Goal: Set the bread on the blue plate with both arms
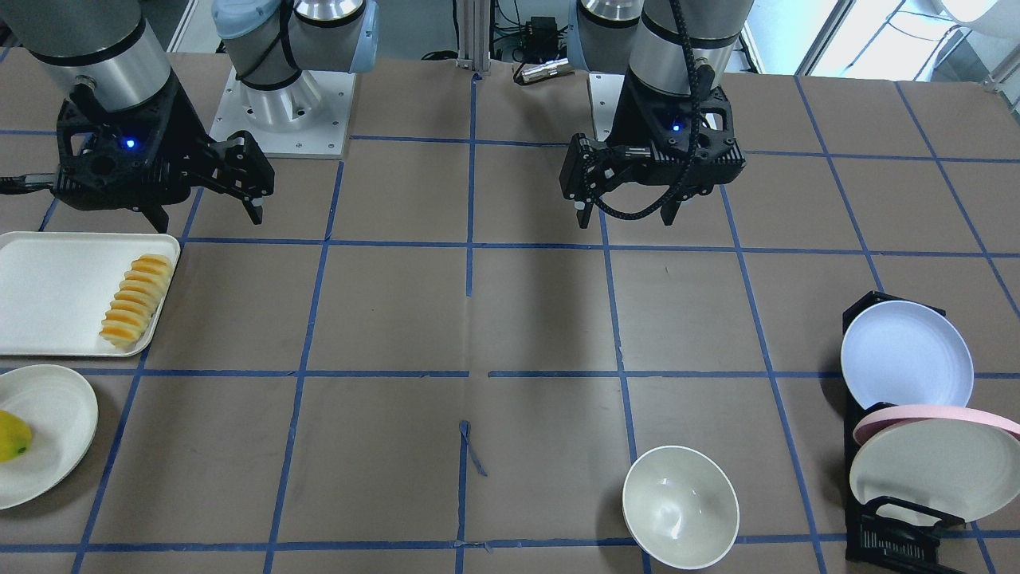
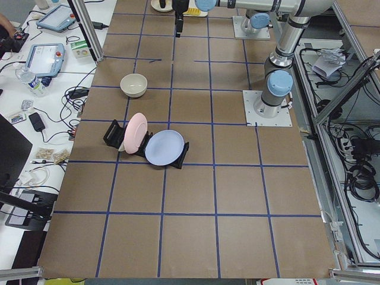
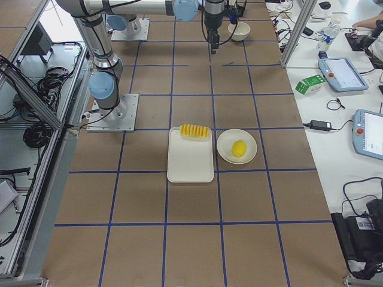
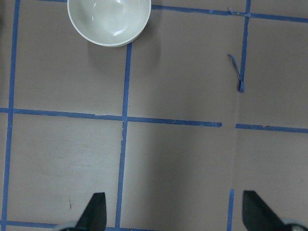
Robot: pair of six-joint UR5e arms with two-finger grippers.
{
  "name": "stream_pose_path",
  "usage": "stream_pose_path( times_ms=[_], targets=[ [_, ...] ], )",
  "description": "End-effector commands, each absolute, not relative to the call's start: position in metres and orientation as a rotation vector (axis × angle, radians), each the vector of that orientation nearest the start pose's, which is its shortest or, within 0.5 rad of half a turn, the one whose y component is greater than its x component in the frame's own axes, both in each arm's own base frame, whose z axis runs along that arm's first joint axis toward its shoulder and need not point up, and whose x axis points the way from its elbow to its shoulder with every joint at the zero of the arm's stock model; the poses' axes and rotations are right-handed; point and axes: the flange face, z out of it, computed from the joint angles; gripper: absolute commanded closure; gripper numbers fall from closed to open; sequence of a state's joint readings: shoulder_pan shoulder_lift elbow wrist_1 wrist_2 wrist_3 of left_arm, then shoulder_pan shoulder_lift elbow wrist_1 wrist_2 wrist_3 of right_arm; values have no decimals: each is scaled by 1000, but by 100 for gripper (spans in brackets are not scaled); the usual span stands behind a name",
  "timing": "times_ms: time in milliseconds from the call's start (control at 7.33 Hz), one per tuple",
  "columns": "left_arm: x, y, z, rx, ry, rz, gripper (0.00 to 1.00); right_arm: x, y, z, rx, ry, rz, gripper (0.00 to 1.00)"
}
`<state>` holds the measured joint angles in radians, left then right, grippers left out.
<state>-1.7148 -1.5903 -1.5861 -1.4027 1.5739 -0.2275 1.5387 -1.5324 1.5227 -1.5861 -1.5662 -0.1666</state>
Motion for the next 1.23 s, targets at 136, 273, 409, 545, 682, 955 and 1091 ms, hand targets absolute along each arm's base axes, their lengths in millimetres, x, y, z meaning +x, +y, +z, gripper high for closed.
stream_pose_path(
  times_ms=[136,273,409,545,682,955,1091],
  targets=[
    [-202,-486,489,-130,3128,-185,0,116,-515,494,-209,3132,-39,0],
    [-201,-485,489,-130,3123,-186,0,116,-515,493,-209,3132,-34,0],
    [-201,-485,488,-132,3124,-183,0,116,-515,493,-207,3132,-34,0],
    [-201,-485,488,-132,3124,-183,0,116,-515,493,-209,3132,-34,0],
    [-201,-485,488,-135,3124,-183,0,116,-515,494,-207,3132,-37,0],
    [-201,-484,490,-139,3124,-188,0,115,-516,493,-209,3134,-36,0],
    [-198,-487,491,-147,3129,-206,0,116,-515,494,-209,3132,-39,0]
  ],
)
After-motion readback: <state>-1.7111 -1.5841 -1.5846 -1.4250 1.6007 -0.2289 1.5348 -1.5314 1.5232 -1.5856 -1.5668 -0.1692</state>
